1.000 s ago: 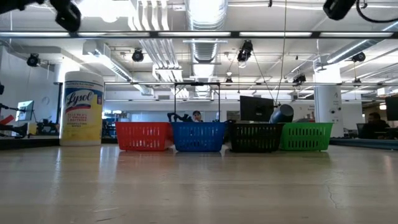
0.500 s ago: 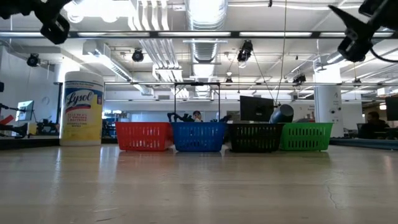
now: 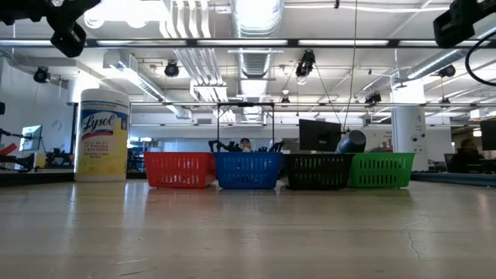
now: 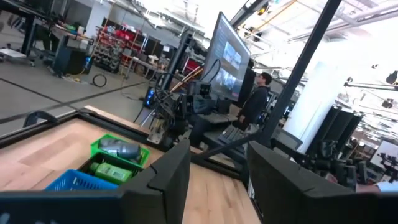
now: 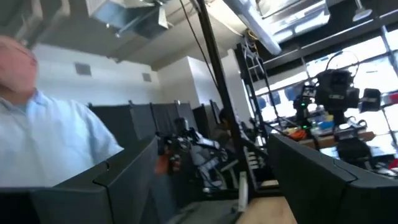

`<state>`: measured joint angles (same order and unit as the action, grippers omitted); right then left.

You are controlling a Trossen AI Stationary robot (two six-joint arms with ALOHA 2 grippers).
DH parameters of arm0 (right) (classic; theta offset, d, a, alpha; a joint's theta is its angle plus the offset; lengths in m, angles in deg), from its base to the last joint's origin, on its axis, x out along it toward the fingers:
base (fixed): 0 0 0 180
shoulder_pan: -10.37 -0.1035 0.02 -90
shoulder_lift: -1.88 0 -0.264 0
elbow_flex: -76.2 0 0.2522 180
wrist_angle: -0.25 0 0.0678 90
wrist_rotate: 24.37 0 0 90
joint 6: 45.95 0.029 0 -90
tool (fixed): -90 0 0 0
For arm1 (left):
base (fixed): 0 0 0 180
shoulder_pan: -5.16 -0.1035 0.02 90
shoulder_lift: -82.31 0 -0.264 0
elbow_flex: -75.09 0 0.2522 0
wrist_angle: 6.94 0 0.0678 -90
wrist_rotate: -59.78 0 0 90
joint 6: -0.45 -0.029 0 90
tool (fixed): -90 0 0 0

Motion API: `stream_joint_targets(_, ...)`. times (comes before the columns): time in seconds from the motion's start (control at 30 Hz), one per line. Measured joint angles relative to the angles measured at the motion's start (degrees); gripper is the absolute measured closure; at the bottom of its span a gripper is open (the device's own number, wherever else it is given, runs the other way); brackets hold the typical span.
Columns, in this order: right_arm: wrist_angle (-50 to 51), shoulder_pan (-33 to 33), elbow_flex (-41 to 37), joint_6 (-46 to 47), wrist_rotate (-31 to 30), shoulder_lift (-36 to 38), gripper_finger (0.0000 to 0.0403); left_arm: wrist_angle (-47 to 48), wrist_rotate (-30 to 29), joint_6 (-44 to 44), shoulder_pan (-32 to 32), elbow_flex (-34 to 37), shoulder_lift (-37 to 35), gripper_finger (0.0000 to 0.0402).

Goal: Pick & Place Travel size toiletries
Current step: Return to Home Position

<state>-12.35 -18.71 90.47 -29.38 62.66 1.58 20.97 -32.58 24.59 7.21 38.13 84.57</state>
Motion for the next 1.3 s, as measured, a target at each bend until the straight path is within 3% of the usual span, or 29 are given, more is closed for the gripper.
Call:
stream_joint_targets(0.67,2.62,0.00,0.00,-0.52,-0.02,-2.47,0.0045,0.05,-0.04,0.07,0.00,0.00,0.22,0.0238)
stream_joint_targets(0.97,4.82,1.10,0.02,0.05,0.36,-0.53,0.0058,0.04,-0.04,0.07,0.00,0.00,0.22,0.0238)
stream_joint_targets(1.07,6.53,5.16,0.02,-3.47,1.39,0.23,0.0066,0.04,-0.05,0.05,0.00,0.02,0.22,0.0238)
stream_joint_targets(1.3,12.17,23.21,0.02,-17.65,11.58,0.27,0.0073,0.04,-0.06,0.07,0.00,0.02,0.24,0.0238)
